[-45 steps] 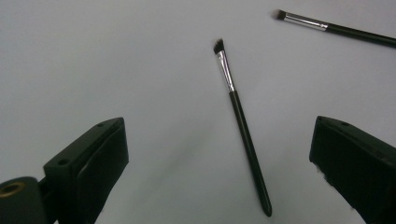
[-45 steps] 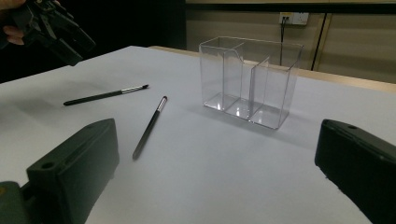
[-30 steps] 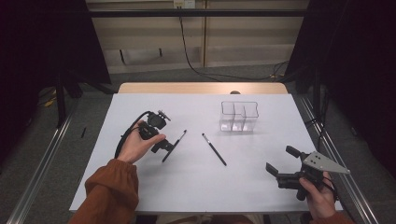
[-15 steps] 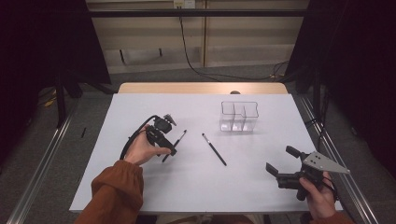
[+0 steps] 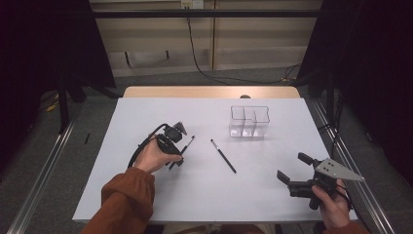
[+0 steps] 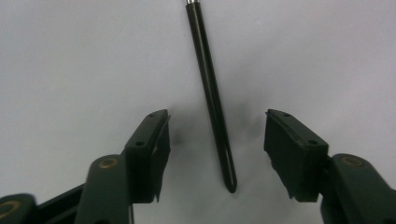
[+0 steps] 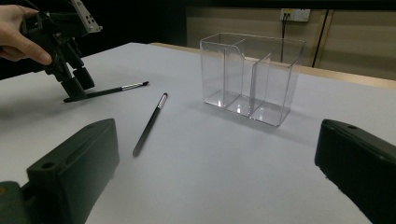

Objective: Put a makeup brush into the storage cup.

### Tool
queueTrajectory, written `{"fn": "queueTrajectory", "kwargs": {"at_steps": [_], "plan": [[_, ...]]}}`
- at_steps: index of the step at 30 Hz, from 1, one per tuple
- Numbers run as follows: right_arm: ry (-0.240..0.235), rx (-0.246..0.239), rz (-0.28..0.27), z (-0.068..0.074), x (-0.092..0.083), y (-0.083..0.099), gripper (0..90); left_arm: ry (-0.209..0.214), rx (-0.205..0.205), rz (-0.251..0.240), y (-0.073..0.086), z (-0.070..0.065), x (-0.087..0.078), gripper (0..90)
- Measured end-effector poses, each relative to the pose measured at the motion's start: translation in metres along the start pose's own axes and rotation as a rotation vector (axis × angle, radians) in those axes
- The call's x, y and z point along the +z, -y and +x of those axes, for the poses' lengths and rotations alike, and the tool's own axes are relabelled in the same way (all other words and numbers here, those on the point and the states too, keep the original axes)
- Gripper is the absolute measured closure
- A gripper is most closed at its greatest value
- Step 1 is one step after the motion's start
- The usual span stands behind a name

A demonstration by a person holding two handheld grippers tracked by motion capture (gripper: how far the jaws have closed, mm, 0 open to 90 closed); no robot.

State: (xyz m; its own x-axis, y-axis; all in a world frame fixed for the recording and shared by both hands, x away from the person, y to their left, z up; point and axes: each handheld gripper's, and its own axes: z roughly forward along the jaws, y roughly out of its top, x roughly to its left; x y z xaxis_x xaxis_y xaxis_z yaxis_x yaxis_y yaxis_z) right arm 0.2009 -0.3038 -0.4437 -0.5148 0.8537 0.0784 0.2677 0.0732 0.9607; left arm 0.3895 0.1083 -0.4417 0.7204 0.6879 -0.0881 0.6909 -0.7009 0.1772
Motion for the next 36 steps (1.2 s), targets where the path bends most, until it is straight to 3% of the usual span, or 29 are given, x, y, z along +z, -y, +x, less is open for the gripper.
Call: {"fn": "queueTrajectory", "kwargs": {"at_steps": [4,9,13,23,29,36], "plan": [[0.002,0.003,-0.001,-0.0001,0.0001,0.0,0.0,-0.006,0.0,0.011,-0.0007,-0.0004,0.0031,54.8],[0.002,-0.004,0.002,-0.0004,0.0002,0.0002,0.0,-0.042,-0.018,0.015,-0.0014,0.0006,0.0039,66.0],[-0.002,0.004,0.003,0.0001,0.0008,0.0002,0.0,-0.069,-0.031,0.031,-0.0037,-0.0031,0.0054,67.1],[-0.008,-0.006,0.01,0.0004,0.0013,0.0007,0.0,-0.091,-0.066,0.07,-0.0096,-0.0047,0.0069,74.3],[-0.006,0.0,0.01,0.0,0.001,0.0008,0.0,-0.069,-0.086,0.064,-0.0093,-0.0019,0.0068,84.2],[-0.011,-0.004,0.012,0.0004,0.0013,0.001,0.0,-0.051,-0.086,0.053,-0.0076,0.0005,0.0057,84.4]]}}
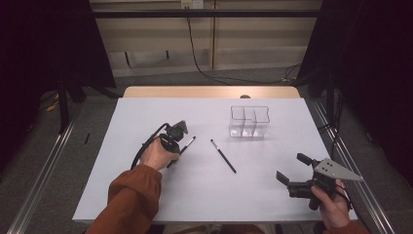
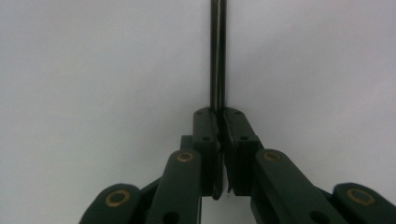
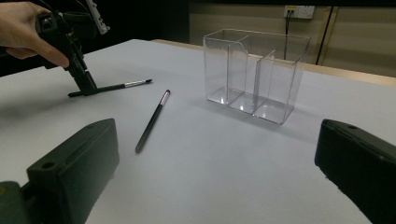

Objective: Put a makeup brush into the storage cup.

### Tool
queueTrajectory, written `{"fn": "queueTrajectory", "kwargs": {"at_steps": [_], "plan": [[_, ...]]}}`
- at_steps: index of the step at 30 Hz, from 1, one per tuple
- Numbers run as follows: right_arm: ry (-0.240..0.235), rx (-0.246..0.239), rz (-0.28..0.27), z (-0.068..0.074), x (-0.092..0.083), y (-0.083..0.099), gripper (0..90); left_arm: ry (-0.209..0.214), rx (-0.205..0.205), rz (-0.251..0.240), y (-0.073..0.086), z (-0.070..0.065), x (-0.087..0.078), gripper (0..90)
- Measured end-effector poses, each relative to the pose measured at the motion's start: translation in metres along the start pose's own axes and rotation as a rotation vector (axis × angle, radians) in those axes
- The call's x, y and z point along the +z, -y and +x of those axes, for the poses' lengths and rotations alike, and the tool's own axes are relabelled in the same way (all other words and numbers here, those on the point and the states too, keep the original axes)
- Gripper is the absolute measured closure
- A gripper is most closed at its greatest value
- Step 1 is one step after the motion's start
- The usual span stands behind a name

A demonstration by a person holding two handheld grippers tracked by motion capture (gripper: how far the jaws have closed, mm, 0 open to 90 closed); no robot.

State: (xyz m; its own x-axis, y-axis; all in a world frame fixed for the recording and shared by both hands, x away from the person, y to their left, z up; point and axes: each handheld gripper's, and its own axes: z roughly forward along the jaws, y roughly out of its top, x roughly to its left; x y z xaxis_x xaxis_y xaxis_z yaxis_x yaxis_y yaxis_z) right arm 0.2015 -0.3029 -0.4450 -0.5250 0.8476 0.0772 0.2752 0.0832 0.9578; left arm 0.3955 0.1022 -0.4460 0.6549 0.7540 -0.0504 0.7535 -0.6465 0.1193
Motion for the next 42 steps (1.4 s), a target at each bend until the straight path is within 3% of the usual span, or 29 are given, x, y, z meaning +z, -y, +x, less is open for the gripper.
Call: {"fn": "queueTrajectory", "kwargs": {"at_steps": [5,8,14,27,32,33,35,42], "plan": [[-0.001,0.003,0.001,0.0,0.0,0.0,0.0,0.041,-0.037,-0.033,0.005,0.006,-0.001,84.5],[0.0,0.003,0.002,0.0,0.001,0.0,0.0,0.038,-0.032,-0.041,0.006,0.006,-0.002,84.5],[0.002,0.005,0.0,0.0,0.0,0.0,0.0,0.077,-0.017,-0.085,0.012,0.011,-0.003,84.6],[0.001,0.005,0.0,0.0,0.0,0.0,0.0,0.109,-0.026,-0.174,0.02,0.014,-0.008,84.6],[0.001,0.003,-0.001,0.0,0.0,0.0,0.0,0.126,-0.016,-0.224,0.024,0.014,-0.012,84.7],[0.001,0.002,0.0,0.0,0.0,0.0,0.0,0.113,0.001,-0.25,0.025,0.014,-0.013,84.7],[0.001,0.002,-0.001,0.0,0.0,0.0,0.0,0.131,0.017,-0.285,0.028,0.011,-0.016,84.7],[0.002,0.003,0.0,0.0,0.0,0.0,0.0,0.168,0.014,-0.401,0.04,0.015,-0.022,84.7]]}}
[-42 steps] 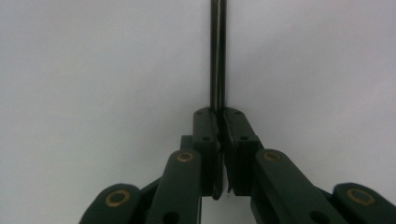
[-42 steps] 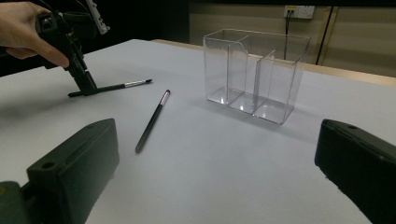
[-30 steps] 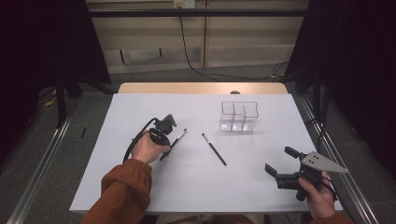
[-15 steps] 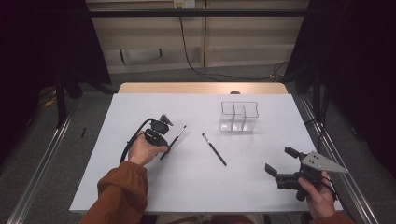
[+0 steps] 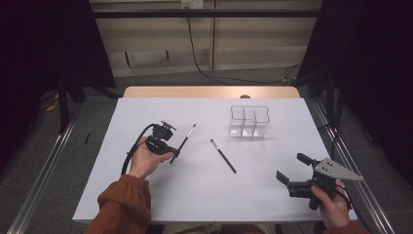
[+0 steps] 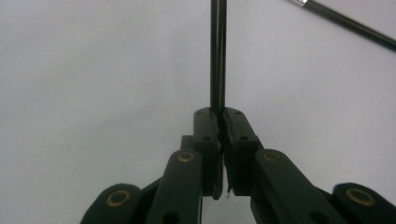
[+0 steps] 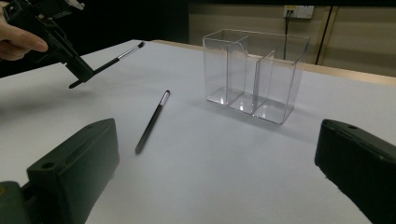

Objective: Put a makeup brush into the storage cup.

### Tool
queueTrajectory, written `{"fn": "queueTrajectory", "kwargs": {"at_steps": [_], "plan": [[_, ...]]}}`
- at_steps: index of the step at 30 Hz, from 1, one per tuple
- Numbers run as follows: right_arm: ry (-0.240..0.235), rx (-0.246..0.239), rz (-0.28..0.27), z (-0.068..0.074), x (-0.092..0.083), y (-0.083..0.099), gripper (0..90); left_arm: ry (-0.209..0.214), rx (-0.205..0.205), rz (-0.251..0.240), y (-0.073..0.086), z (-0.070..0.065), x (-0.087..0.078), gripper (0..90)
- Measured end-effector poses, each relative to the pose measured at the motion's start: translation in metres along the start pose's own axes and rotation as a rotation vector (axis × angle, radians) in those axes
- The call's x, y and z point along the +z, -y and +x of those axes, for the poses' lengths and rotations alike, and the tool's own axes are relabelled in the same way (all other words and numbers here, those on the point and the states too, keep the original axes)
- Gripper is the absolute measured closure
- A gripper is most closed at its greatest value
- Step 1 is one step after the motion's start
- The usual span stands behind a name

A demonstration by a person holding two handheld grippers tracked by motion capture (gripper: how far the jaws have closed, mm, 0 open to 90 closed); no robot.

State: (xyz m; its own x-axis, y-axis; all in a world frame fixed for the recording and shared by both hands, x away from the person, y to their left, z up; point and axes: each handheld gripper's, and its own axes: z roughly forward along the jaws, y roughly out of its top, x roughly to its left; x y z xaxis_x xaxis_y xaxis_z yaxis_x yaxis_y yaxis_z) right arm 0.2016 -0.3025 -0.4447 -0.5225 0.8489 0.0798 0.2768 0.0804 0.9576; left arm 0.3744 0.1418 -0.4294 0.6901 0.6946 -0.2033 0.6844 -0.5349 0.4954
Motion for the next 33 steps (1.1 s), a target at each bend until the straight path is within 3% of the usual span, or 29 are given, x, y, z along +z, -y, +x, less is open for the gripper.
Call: {"fn": "queueTrajectory", "kwargs": {"at_steps": [5,22,26,33], "plan": [[0.001,0.006,-0.001,0.0,0.0,0.0,0.0,0.019,0.034,-0.054,0.005,0.0,-0.007,84.6],[0.001,0.0,-0.005,0.0,-0.001,0.0,0.0,0.023,0.051,-0.298,0.02,0.001,-0.02,84.6],[0.001,0.001,-0.006,0.0,-0.001,0.0,0.0,0.036,0.059,-0.322,0.021,0.0,-0.021,84.6],[0.0,0.0,-0.006,0.0,-0.001,0.0,0.0,0.005,0.063,-0.391,0.025,-0.002,-0.021,84.6]]}}
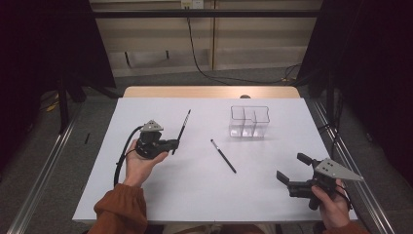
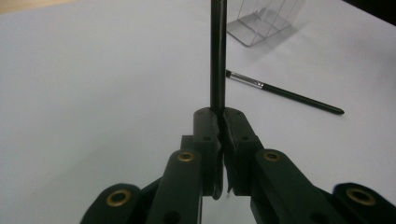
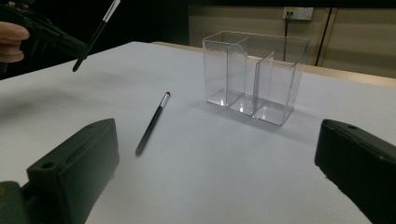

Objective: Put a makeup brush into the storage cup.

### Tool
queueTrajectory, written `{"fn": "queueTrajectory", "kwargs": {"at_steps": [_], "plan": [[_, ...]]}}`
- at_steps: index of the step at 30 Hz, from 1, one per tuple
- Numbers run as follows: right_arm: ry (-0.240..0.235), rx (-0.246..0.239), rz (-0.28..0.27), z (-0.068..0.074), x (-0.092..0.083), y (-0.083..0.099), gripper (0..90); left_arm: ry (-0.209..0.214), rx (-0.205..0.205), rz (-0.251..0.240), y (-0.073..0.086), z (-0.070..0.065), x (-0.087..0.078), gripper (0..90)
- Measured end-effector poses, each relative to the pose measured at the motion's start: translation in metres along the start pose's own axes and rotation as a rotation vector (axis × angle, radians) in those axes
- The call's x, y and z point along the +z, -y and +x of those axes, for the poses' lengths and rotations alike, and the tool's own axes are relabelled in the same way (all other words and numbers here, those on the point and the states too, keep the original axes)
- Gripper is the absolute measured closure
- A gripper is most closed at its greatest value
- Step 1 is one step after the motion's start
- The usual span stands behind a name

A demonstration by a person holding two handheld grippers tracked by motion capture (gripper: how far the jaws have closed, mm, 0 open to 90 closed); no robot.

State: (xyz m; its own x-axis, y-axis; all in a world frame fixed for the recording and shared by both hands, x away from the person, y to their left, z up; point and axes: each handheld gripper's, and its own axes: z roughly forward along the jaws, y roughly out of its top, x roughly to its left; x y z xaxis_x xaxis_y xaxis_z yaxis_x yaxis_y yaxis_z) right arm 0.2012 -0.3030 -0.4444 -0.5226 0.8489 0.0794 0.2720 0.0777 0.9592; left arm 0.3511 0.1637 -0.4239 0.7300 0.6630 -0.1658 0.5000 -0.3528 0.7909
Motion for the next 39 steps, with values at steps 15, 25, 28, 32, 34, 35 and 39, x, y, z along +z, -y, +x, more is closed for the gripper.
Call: {"fn": "queueTrajectory", "kwargs": {"at_steps": [15,25,28,32,34,35,39], "plan": [[0.0,0.007,-0.003,0.001,-0.001,0.0,0.0,0.003,-0.003,-0.177,0.005,-0.002,-0.012,84.6],[-0.005,0.003,-0.005,0.002,-0.001,0.0,0.0,0.036,0.009,-0.206,0.008,-0.007,-0.023,84.6],[-0.006,0.001,-0.008,0.002,0.0,-0.001,0.0,0.052,0.022,-0.212,0.009,-0.012,-0.025,84.5],[-0.014,0.0,-0.008,0.004,0.0,-0.001,0.0,0.07,0.026,-0.226,0.009,-0.018,-0.028,84.6],[-0.019,-0.001,-0.013,0.004,-0.001,-0.002,0.0,0.08,0.026,-0.227,0.009,-0.021,-0.029,84.6],[-0.02,0.005,-0.017,0.005,-0.001,-0.002,0.0,0.08,0.031,-0.227,0.009,-0.022,-0.029,84.6],[-0.03,0.007,-0.016,0.005,0.0,-0.003,0.0,0.101,0.034,-0.225,0.009,-0.027,-0.026,84.6]]}}
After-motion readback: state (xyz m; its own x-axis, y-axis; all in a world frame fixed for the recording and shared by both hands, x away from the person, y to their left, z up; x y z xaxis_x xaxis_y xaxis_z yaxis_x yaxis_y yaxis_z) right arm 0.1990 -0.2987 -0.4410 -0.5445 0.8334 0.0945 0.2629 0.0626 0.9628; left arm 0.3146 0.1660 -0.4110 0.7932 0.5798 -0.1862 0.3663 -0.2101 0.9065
